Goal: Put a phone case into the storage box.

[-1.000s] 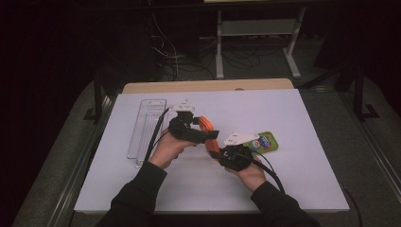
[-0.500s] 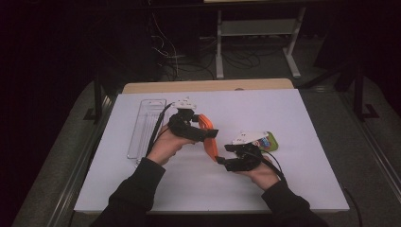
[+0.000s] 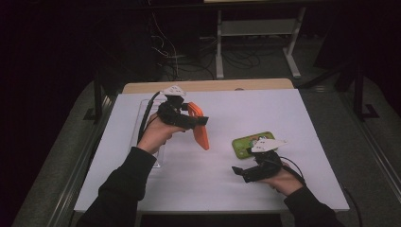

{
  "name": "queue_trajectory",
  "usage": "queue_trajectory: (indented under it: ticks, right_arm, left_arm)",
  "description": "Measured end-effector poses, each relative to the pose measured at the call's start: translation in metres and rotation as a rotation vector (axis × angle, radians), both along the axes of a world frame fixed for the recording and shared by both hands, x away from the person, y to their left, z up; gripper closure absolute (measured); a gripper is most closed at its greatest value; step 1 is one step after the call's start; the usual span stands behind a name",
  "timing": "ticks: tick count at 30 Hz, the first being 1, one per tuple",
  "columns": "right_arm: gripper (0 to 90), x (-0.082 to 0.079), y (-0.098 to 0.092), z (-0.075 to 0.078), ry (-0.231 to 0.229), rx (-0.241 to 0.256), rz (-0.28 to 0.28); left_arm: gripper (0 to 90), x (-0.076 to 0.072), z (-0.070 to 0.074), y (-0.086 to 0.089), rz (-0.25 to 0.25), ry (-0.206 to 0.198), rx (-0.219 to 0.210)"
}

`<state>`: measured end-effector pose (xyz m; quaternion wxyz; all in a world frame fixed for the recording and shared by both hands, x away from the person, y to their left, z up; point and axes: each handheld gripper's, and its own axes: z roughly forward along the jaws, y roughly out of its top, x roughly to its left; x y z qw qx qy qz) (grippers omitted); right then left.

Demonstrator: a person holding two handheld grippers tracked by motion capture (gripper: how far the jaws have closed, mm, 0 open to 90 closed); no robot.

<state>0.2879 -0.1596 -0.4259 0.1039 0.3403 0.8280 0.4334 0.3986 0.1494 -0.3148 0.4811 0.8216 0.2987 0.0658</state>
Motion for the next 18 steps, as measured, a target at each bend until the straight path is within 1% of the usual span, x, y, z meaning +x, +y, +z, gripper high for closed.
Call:
queue_trajectory:
  ticks: [2, 5, 6, 7, 8, 10, 11, 13, 14, 16, 18]
  right_arm:
    - [0.0, -0.002, -0.006, -0.002, 0.003, 0.011, -0.009]
    - [0.0, -0.006, -0.014, -0.004, -0.005, 0.002, -0.022]
    - [0.0, -0.007, -0.016, -0.006, -0.007, 0.001, -0.021]
    - [0.0, -0.008, -0.018, -0.007, 0.002, 0.007, -0.026]
    - [0.0, -0.008, -0.02, -0.008, -0.001, 0.003, -0.028]
    - [0.0, -0.01, -0.022, -0.011, 0.009, 0.002, -0.035]
    - [0.0, -0.011, -0.023, -0.013, 0.003, -0.001, -0.027]
    - [0.0, -0.013, -0.024, -0.015, 0.01, -0.003, -0.028]
    - [0.0, -0.014, -0.025, -0.015, 0.012, -0.007, -0.024]
    - [0.0, -0.015, -0.025, -0.017, 0.021, -0.016, -0.026]
    - [0.0, -0.015, -0.026, -0.018, 0.018, -0.025, -0.021]
  left_arm:
    - [15.0, 0.004, 0.004, 0.005, 0.017, -0.005, 0.0]
    - [15.0, 0.009, 0.01, 0.013, 0.044, -0.007, -0.009]
    - [15.0, 0.011, 0.012, 0.016, 0.046, -0.008, -0.004]
    - [15.0, 0.013, 0.014, 0.018, 0.054, -0.012, 0.0]
    - [15.0, 0.015, 0.016, 0.021, 0.061, -0.018, 0.003]
    - [15.0, 0.018, 0.021, 0.025, 0.078, -0.022, -0.002]
    - [15.0, 0.019, 0.023, 0.027, 0.087, -0.024, -0.002]
    - [15.0, 0.022, 0.028, 0.033, 0.102, -0.038, 0.006]
    - [15.0, 0.023, 0.03, 0.035, 0.115, -0.039, 0.002]
    - [14.9, 0.026, 0.034, 0.041, 0.139, -0.049, 0.013]
    - [15.0, 0.029, 0.039, 0.046, 0.158, -0.056, 0.018]
